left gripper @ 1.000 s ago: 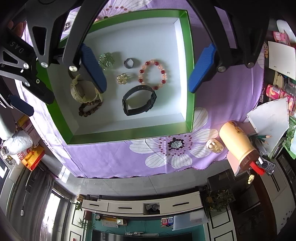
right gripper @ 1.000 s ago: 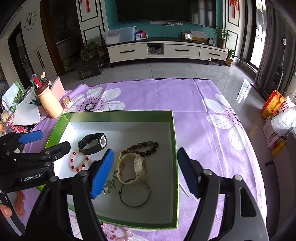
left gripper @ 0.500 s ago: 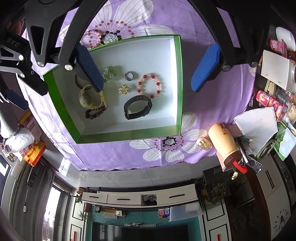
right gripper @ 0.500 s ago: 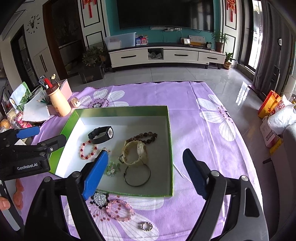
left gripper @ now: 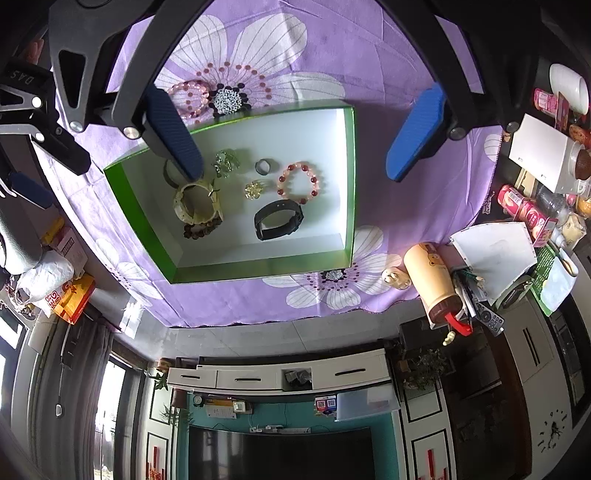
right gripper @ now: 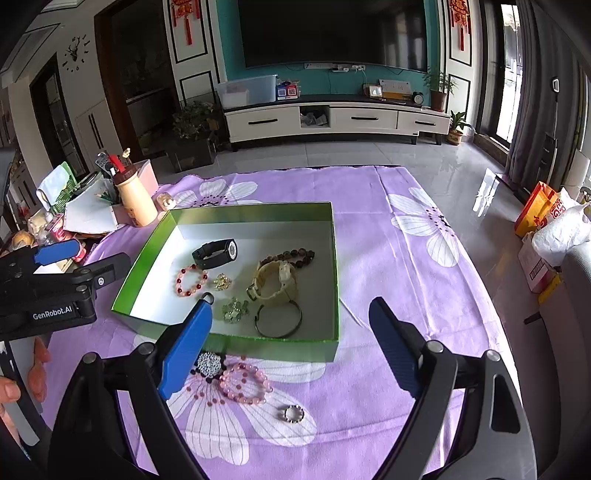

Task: Organize jewelry
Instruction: 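Withdraw both tools from the box toward the remaining jewelry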

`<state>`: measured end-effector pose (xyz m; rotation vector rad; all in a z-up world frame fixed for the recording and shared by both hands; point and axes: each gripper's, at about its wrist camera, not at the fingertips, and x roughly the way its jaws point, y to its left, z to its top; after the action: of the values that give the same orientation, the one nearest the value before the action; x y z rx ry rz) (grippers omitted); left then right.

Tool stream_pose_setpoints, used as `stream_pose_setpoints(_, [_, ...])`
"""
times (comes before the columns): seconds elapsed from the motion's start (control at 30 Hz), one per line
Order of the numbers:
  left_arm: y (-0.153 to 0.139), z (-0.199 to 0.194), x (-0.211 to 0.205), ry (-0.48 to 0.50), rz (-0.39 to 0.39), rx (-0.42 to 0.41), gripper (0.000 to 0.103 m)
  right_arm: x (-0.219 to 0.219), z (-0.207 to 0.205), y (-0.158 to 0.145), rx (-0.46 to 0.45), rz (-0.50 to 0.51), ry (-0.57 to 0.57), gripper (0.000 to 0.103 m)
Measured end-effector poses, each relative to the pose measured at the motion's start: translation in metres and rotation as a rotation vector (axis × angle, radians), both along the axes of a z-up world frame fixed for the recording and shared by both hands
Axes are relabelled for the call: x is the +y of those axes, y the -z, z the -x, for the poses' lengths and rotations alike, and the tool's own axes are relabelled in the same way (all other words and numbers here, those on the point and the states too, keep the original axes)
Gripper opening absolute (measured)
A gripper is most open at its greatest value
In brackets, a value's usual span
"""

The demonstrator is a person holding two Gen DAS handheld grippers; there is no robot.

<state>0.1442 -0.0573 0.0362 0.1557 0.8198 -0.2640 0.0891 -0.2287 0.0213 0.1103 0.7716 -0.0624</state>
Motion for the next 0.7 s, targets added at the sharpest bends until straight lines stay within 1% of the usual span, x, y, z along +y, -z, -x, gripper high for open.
stream_pose_setpoints(0.1, [0.003,0.009,0.004,-0.002,0.005,-0.001,0.101,0.001,0.01,0.002,0.004,-0.004,-0.012,0.087])
stream_pose_setpoints(0.33, [0.021,0.025,0.014,-0.002,0.015,0.032,0.101,0.0,0.03,0.012,0.012,-0.006,-0.025,0.087])
stream_pose_setpoints(0.53, [0.04,0.038,0.017,0.028,0.075,0.094,0.101,-0.004,0.045,0.036,0.053,-0.007,-0.042,0.087])
stream_pose_setpoints(0.63, [0.057,0.044,0.015,0.062,0.109,0.136,0.101,-0.006,0.053,0.053,0.078,-0.001,-0.057,0.086])
stream_pose_setpoints(0.7, [0.065,0.048,0.012,0.068,0.115,0.139,0.101,-0.005,0.057,0.063,0.09,0.003,-0.069,0.08])
